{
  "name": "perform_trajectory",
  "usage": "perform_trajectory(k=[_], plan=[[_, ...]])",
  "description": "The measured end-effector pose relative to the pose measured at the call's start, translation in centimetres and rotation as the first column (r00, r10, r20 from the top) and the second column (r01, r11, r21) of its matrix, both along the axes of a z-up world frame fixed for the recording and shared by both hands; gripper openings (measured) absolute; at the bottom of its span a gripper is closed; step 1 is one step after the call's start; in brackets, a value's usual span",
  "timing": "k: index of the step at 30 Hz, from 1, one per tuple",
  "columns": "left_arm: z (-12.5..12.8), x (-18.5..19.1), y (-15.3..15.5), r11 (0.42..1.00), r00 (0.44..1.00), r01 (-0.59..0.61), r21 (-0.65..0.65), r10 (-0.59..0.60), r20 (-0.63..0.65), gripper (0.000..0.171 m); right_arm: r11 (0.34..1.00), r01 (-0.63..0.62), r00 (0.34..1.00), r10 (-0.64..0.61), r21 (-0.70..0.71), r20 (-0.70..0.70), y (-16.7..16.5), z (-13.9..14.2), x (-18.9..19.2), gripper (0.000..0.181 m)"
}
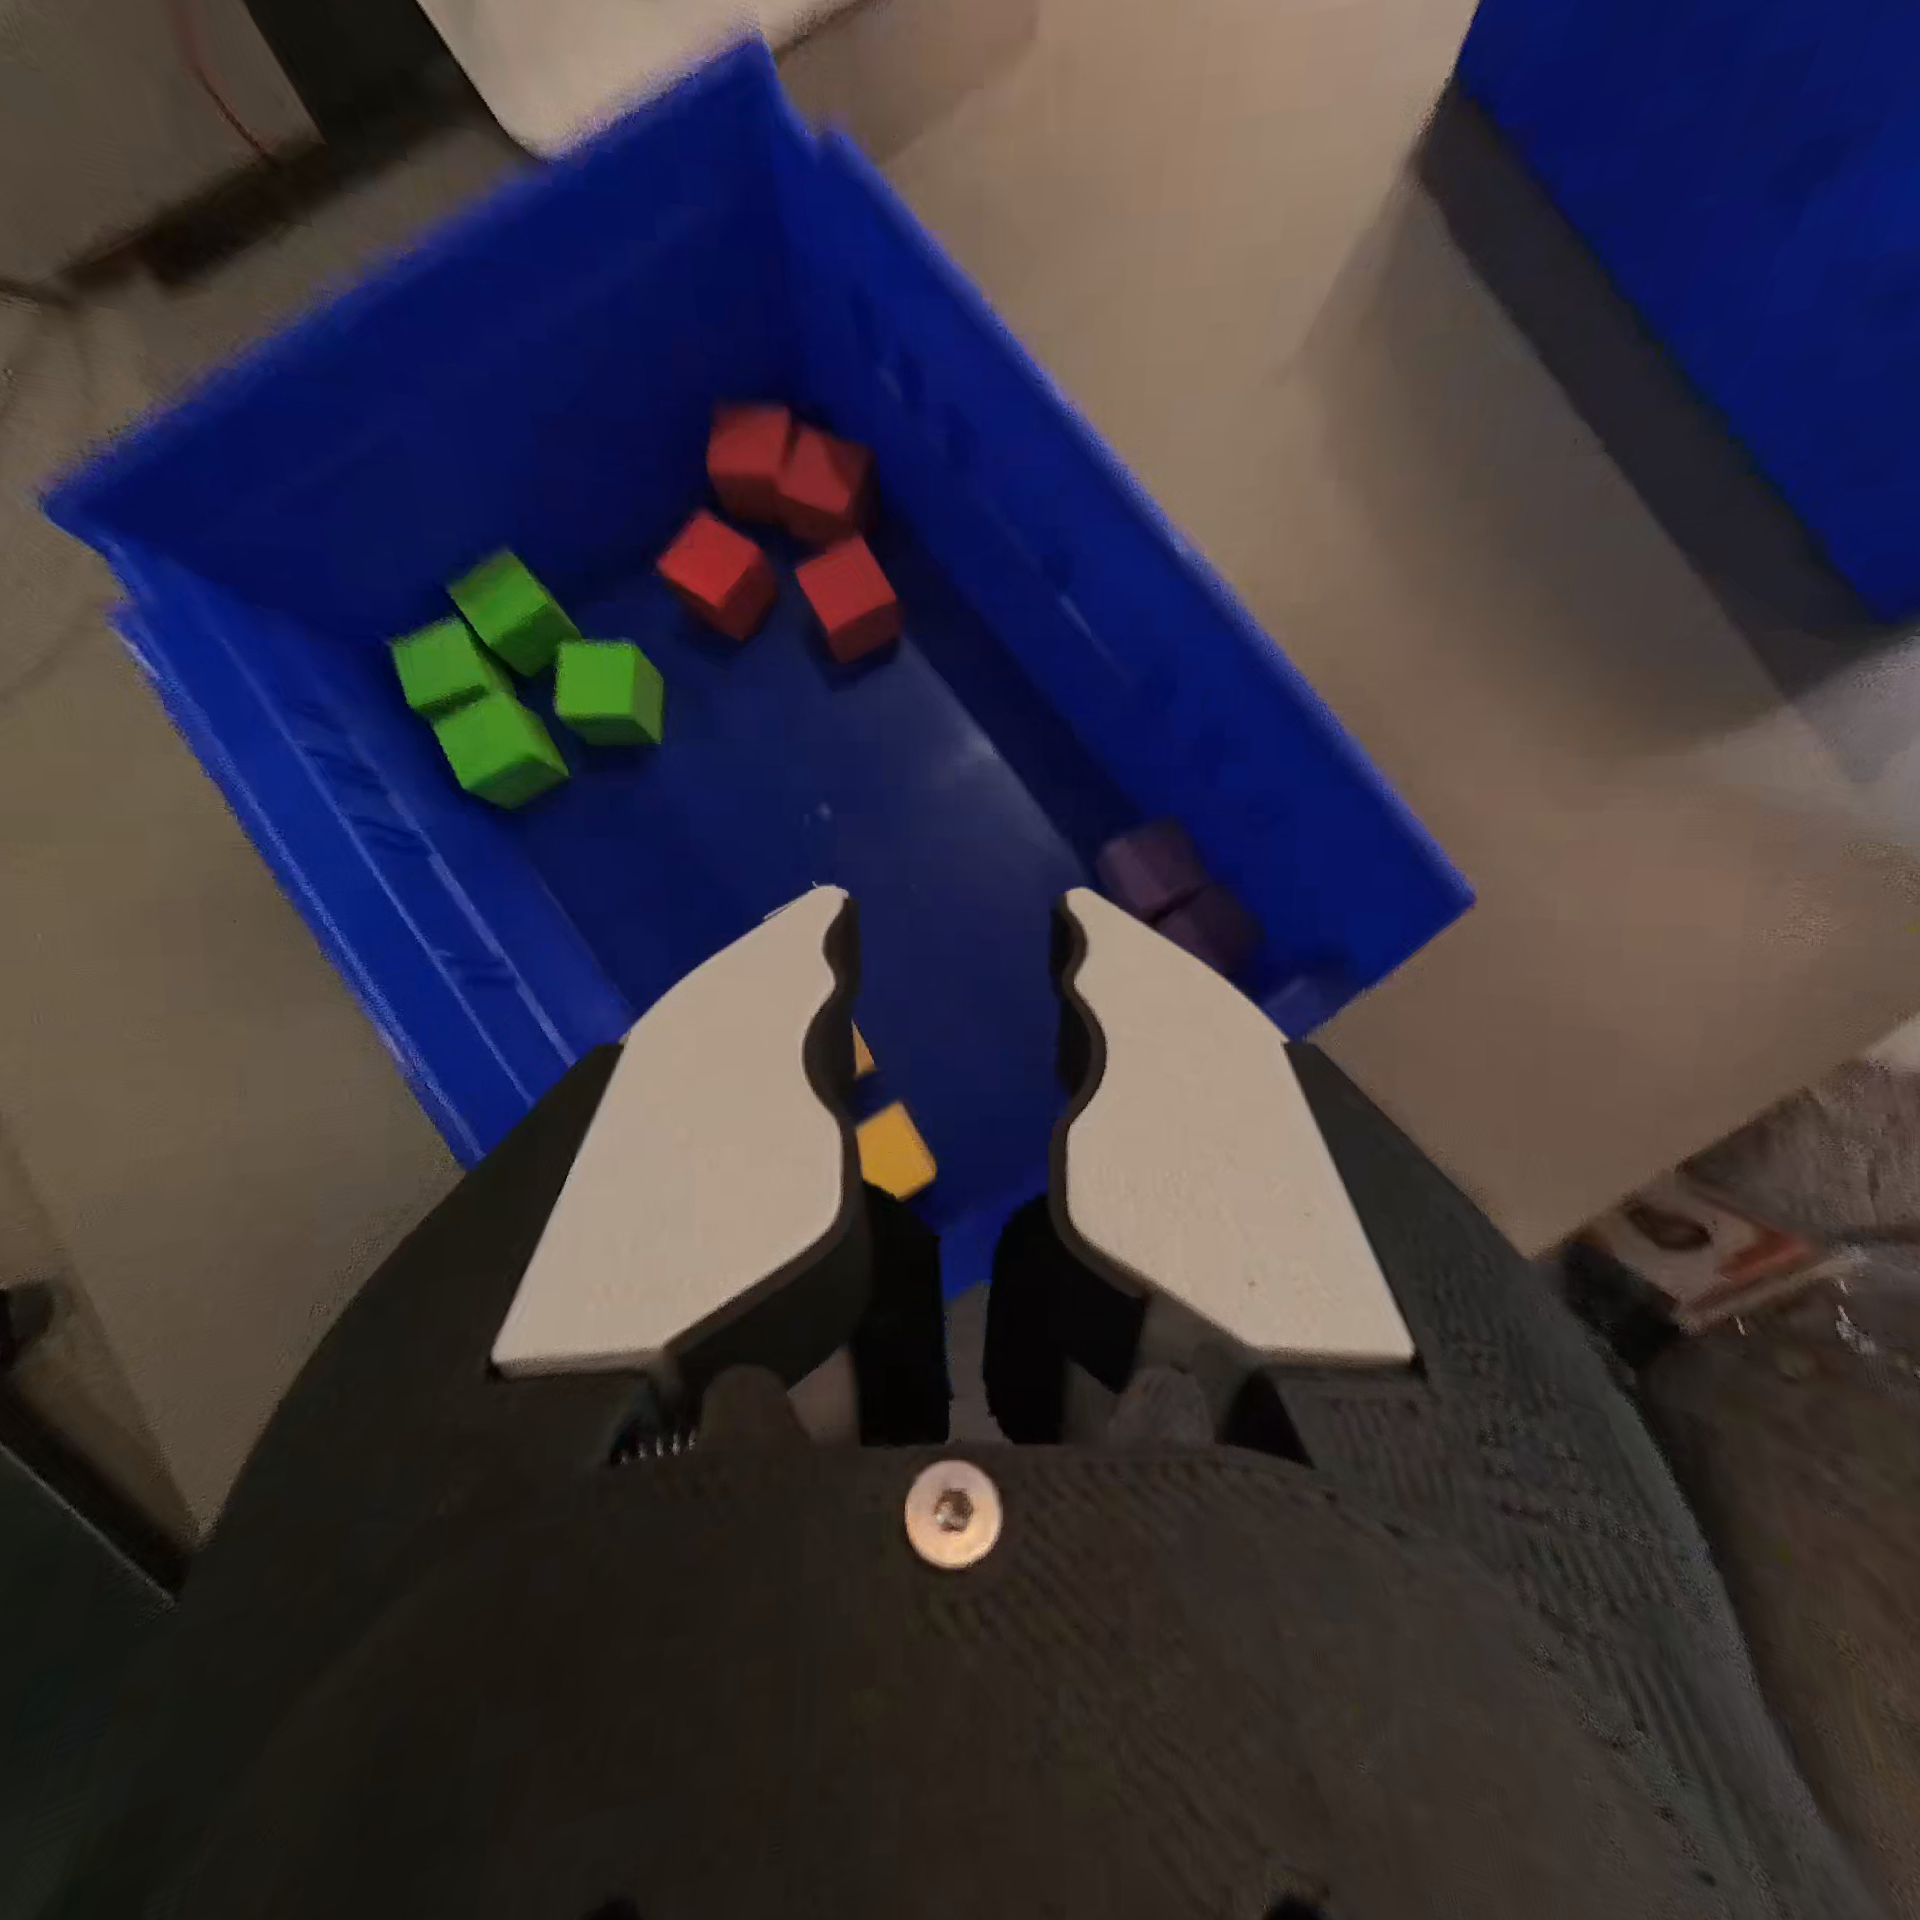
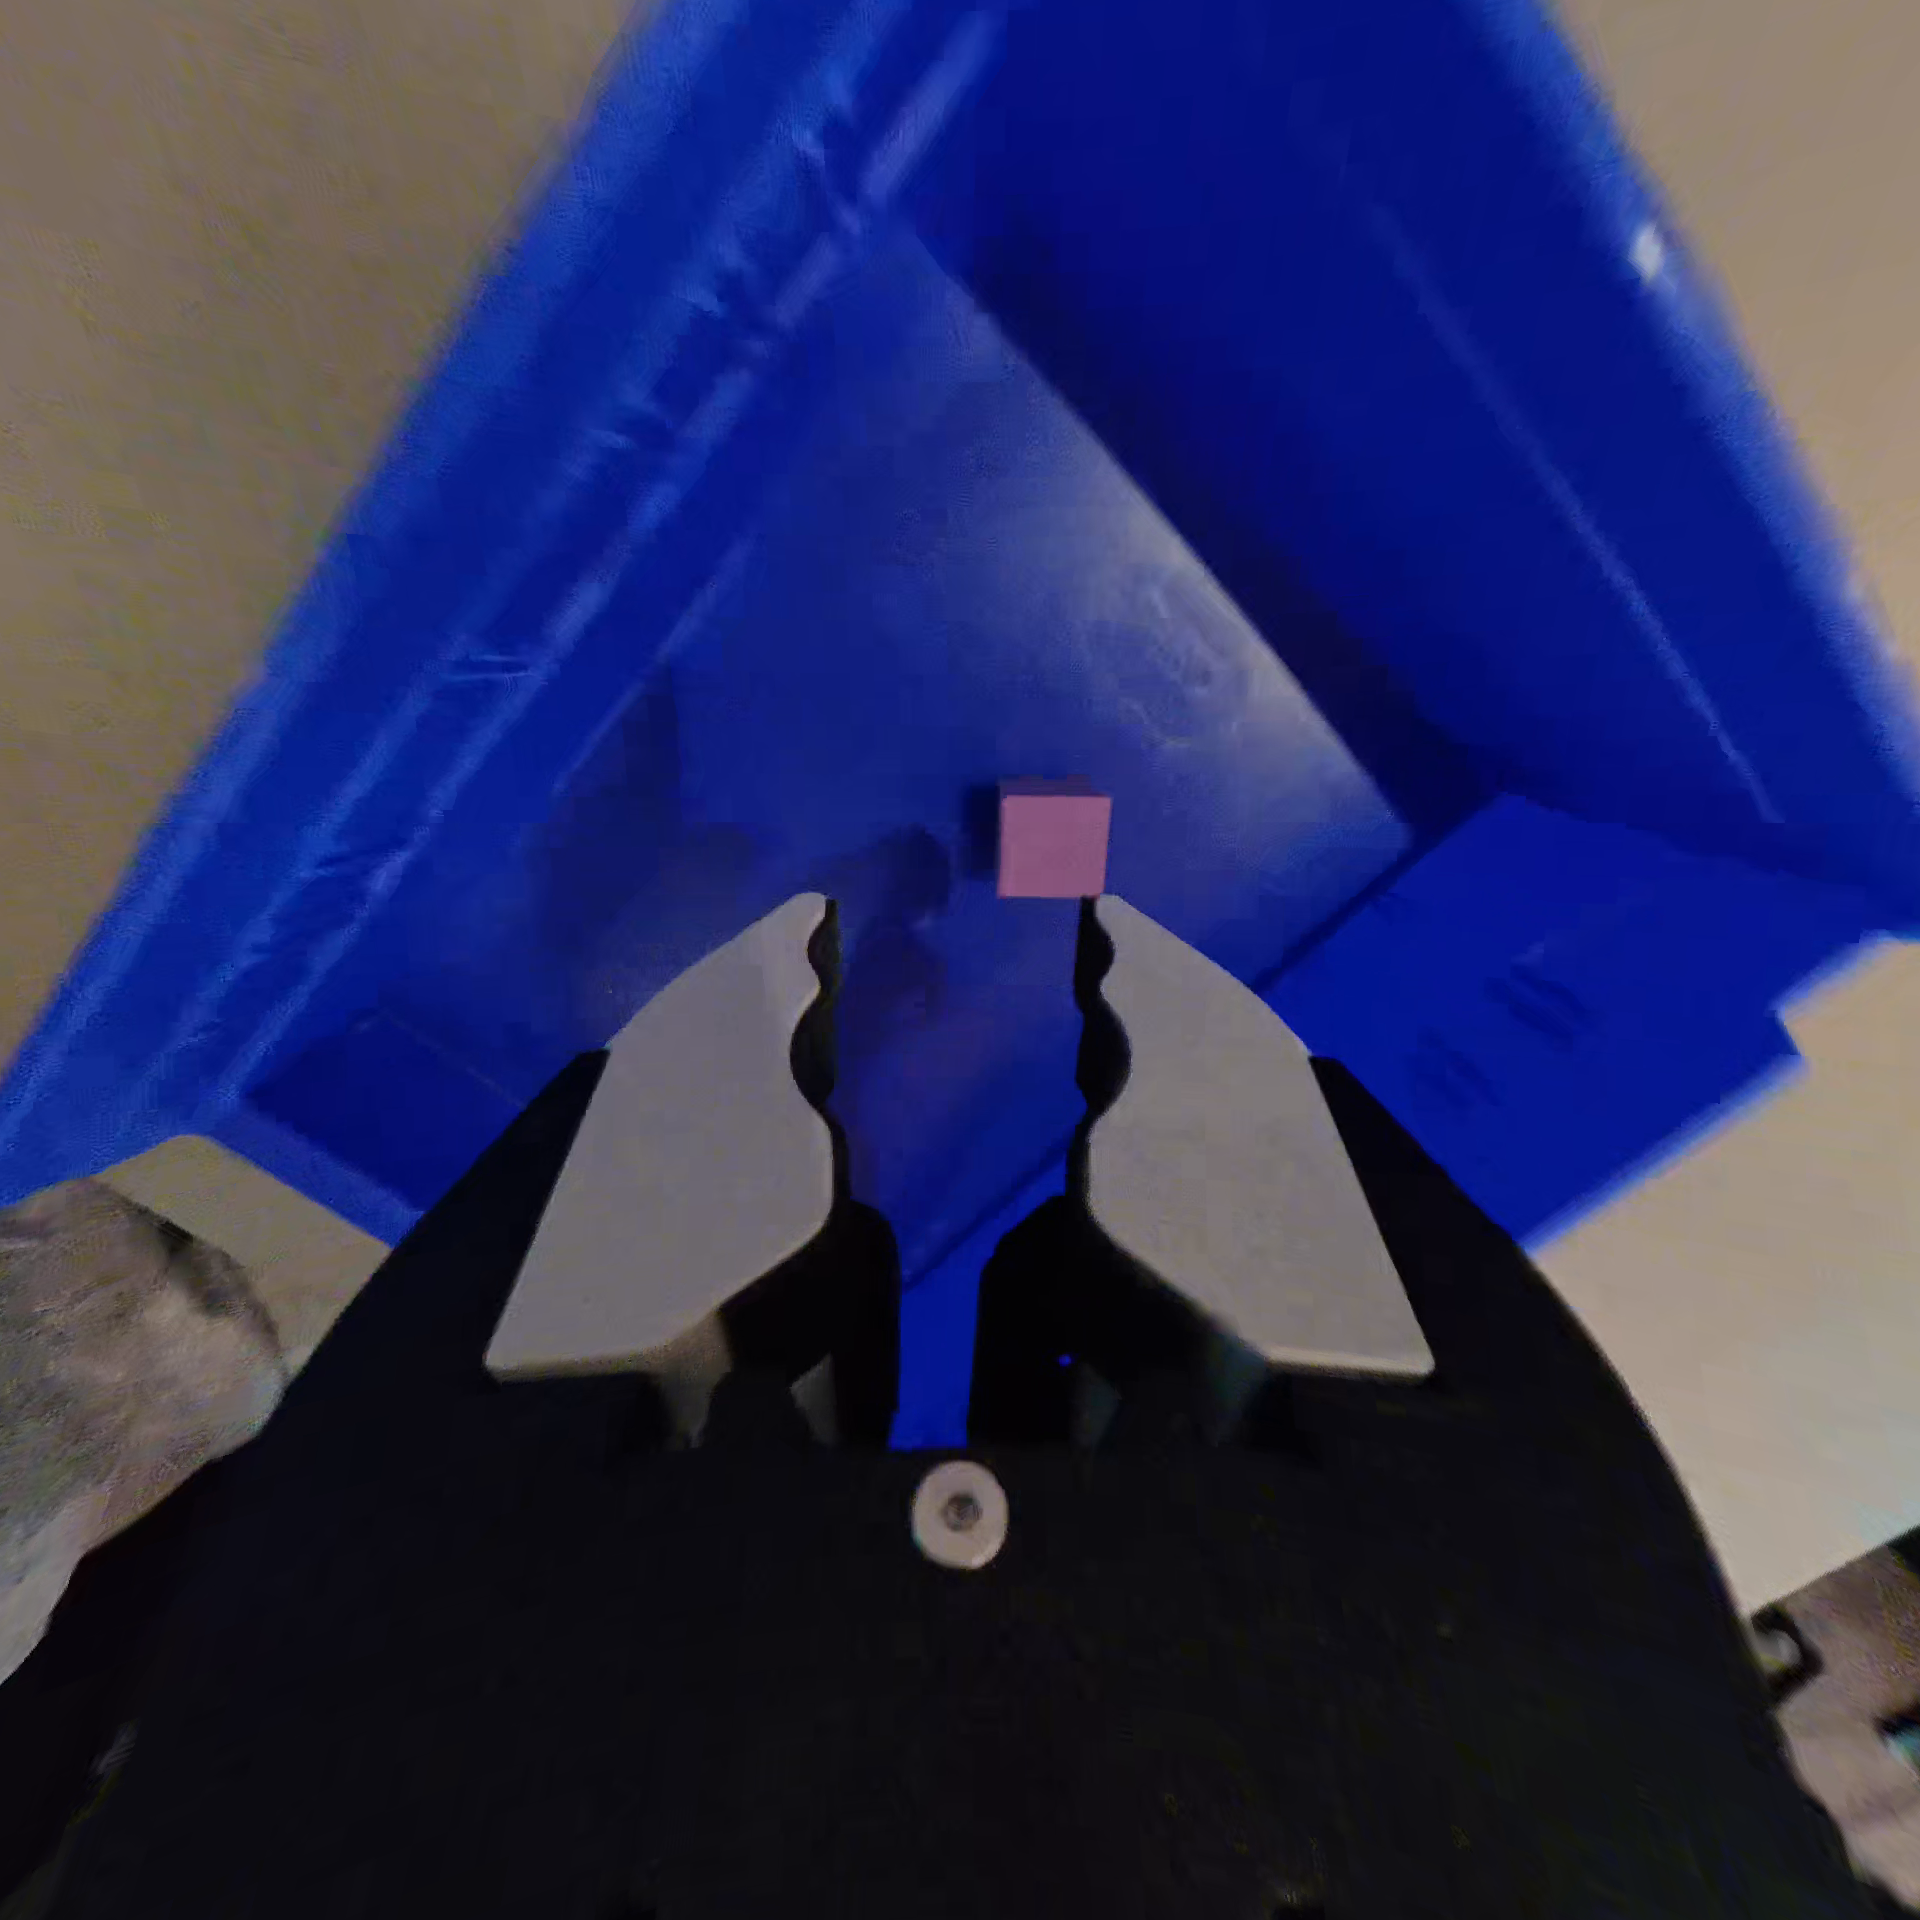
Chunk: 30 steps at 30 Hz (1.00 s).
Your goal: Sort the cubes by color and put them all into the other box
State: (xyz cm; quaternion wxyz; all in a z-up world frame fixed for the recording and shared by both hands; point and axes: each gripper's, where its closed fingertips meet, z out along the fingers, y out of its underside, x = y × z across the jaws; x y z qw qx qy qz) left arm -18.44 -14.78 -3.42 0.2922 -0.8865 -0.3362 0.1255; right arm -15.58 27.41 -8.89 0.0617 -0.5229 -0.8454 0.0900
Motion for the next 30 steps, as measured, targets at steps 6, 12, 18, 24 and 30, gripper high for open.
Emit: perform_trajectory(k=[6,12,18,24,30], plan=[[-4.9,-0.4,-3.3,0.980,0.977,-0.048,-0.193,0.086,0.195,0.036,0.996,-0.060,0.942,0.033,-0.069,-0.335,-4.4,4.7,3.9,0.037],[-9.2,-0.3,-3.9,0.933,0.941,0.043,-0.356,0.082,0.328,0.035,0.991,-0.092,0.926,0.050,-0.096,-0.374,-6.4,2.8,6.2,0.037],[-10.3,-1.0,-4.9,0.859,0.942,0.144,-0.491,0.033,0.334,0.037,0.983,-0.123,0.914,0.058,-0.137,-0.402,-7.3,2.1,6.7,0.037],[-9.9,-1.8,-5.6,0.586,0.863,0.503,-0.635,-0.388,0.324,0.041,0.974,-0.152,0.891,0.062,-0.167,-0.450,-7.5,2.7,7.4,0.037],[-10.6,-1.8,-6.0,0.444,0.773,0.614,-0.652,-0.505,0.385,0.044,0.971,-0.159,0.889,0.063,-0.178,-0.453,-7.6,2.6,8.2,0.037]])
